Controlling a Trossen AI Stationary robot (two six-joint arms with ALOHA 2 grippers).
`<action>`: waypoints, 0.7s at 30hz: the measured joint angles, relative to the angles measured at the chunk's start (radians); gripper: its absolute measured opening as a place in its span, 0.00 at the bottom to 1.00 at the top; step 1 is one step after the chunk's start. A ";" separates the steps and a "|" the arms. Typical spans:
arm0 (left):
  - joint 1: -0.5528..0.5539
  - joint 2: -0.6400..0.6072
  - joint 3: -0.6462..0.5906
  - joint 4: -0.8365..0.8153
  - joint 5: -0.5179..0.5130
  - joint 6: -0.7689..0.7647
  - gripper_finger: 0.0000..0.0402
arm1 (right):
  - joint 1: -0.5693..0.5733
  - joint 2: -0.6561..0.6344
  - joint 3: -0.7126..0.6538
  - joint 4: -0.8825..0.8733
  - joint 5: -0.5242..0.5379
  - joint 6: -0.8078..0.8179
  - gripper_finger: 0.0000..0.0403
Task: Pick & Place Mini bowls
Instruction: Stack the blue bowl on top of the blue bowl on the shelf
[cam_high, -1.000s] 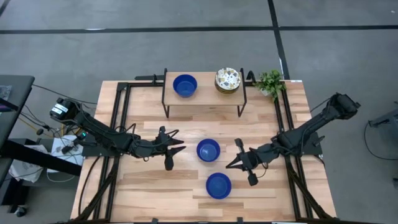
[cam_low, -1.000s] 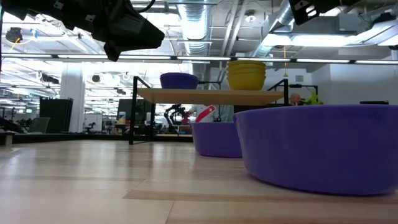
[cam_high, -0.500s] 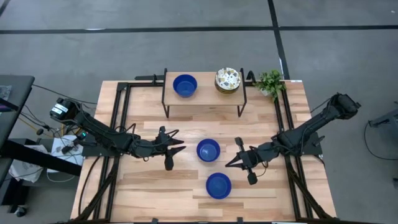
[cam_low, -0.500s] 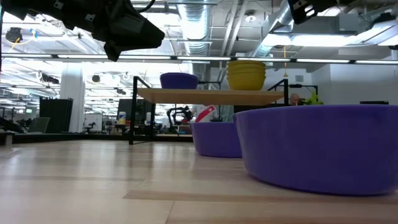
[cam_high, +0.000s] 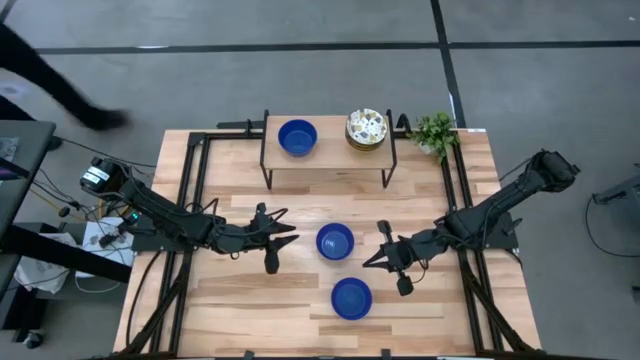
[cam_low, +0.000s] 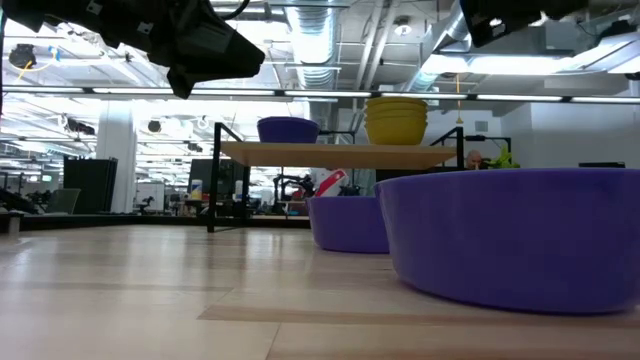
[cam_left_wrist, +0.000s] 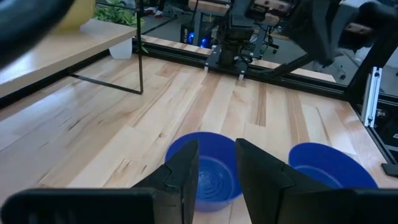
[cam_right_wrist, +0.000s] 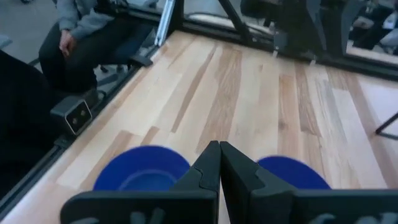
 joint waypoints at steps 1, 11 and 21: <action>0.000 0.000 0.000 0.002 0.000 0.000 0.26 | 0.000 0.000 0.000 -0.018 0.000 0.000 0.00; 0.011 -0.001 0.000 0.059 0.009 0.000 0.26 | 0.003 -0.002 -0.013 -0.208 0.000 0.026 0.00; 0.015 0.000 0.000 0.118 0.006 0.116 0.26 | 0.027 -0.002 -0.186 -0.007 0.168 0.283 0.00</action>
